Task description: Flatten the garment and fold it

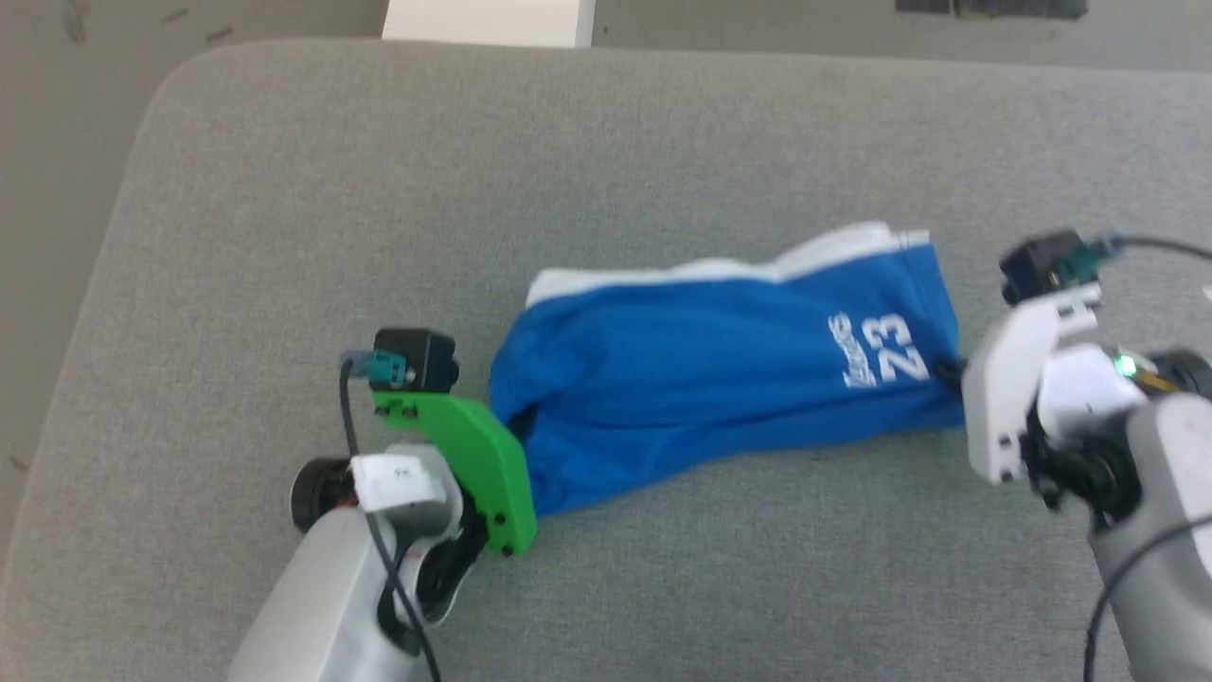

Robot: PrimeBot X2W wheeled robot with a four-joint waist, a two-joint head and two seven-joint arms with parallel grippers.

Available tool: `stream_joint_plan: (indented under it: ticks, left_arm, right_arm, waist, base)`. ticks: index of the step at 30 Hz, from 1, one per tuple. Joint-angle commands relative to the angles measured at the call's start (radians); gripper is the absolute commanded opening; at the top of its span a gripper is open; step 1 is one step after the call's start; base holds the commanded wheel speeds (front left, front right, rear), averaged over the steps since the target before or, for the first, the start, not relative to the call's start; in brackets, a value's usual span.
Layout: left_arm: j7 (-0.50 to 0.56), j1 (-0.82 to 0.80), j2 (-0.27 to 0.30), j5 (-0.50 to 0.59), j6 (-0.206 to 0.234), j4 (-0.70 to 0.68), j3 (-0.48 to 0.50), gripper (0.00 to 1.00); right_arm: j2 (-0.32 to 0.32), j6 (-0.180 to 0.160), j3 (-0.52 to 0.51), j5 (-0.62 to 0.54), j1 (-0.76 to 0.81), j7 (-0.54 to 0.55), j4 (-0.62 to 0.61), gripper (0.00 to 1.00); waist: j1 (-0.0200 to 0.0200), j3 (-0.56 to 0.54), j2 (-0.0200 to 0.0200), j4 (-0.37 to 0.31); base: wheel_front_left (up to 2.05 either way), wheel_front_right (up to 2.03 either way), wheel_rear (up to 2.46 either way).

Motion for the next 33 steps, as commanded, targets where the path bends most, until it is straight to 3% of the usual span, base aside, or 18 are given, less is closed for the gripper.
stream_joint_plan:
  ticks: [1, 6, 11, 12, 13, 14, 16, 22, 26, 30, 33]
  left_arm:
    - [0.011, 0.025, 0.017, -0.018, 0.005, -0.009, 0.011, 0.0]
    - [0.068, 0.094, 0.035, -0.055, 0.02, -0.027, 0.017, 0.0]
    - [0.106, 0.147, 0.047, -0.085, 0.042, -0.028, 0.03, 0.0]
    - [0.107, 0.153, 0.046, -0.089, 0.045, -0.027, 0.034, 0.33]
    - [0.108, 0.158, 0.048, -0.091, 0.049, -0.027, 0.037, 1.0]
    - [0.106, 0.161, 0.049, -0.091, 0.051, -0.028, 0.039, 1.0]
    - [0.096, 0.169, 0.041, -0.106, 0.054, -0.033, 0.052, 1.0]
    - [0.069, 0.197, 0.037, -0.164, 0.058, -0.088, 0.114, 1.0]
    - [-0.001, 0.21, 0.026, -0.206, 0.056, -0.175, 0.19, 1.0]
    - [-0.159, 0.211, 0.031, -0.182, 0.017, -0.23, 0.258, 1.0]
    - [-0.347, 0.201, 0.043, -0.105, -0.04, -0.233, 0.284, 1.0]
  right_arm:
    - [-0.012, -0.002, -0.02, 0.013, 0.05, 0.013, -0.034, 0.0]
    - [0.004, -0.002, -0.088, 0.03, 0.217, 0.065, -0.186, 0.0]
    - [0.068, -0.002, -0.14, 0.035, 0.344, 0.106, -0.29, 0.0]
    - [0.077, -0.002, -0.144, 0.033, 0.359, 0.11, -0.299, 0.0]
    - [0.091, -0.002, -0.154, 0.031, 0.372, 0.103, -0.311, 0.0]
    - [0.106, -0.002, -0.169, 0.028, 0.378, 0.088, -0.319, 0.0]
    - [0.129, -0.002, -0.178, 0.031, 0.389, 0.062, -0.33, 1.0]
    - [0.146, -0.002, -0.218, 0.065, 0.398, 0.026, -0.361, 1.0]
    - [0.118, -0.002, -0.25, 0.078, 0.377, 0.021, -0.381, 1.0]
    - [0.08, -0.002, -0.251, 0.082, 0.345, 0.013, -0.36, 1.0]
    - [0.055, -0.002, -0.232, 0.111, 0.32, 0.019, -0.326, 1.0]
  waist:
    - [0.0, -0.028, 0.0, -0.01]
    - [0.0, -0.049, 0.0, -0.019]
    - [0.0, -0.068, 0.0, -0.031]
    - [0.0, -0.07, 0.0, -0.033]
    - [0.0, -0.072, 0.0, -0.034]
    - [0.0, -0.074, 0.0, -0.034]
    - [0.0, -0.082, 0.0, -0.034]
    - [0.0, -0.105, 0.0, -0.031]
    - [0.0, -0.11, 0.0, -0.027]
    - [0.0, -0.101, 0.0, -0.021]
    - [0.0, -0.086, 0.0, -0.015]
  base:
    - [0.0, 0.0, 0.0]
    - [0.0, 0.0, 0.0]
    - [0.0, 0.0, 0.0]
    - [0.0, 0.0, 0.0]
    - [0.0, 0.0, 0.0]
    - [0.0, 0.0, 0.0]
    - [0.0, 0.0, 0.0]
    - [0.0, 0.0, 0.0]
    - [0.0, 0.0, 0.0]
    - [0.0, 0.0, 0.0]
    - [0.0, 0.0, 0.0]
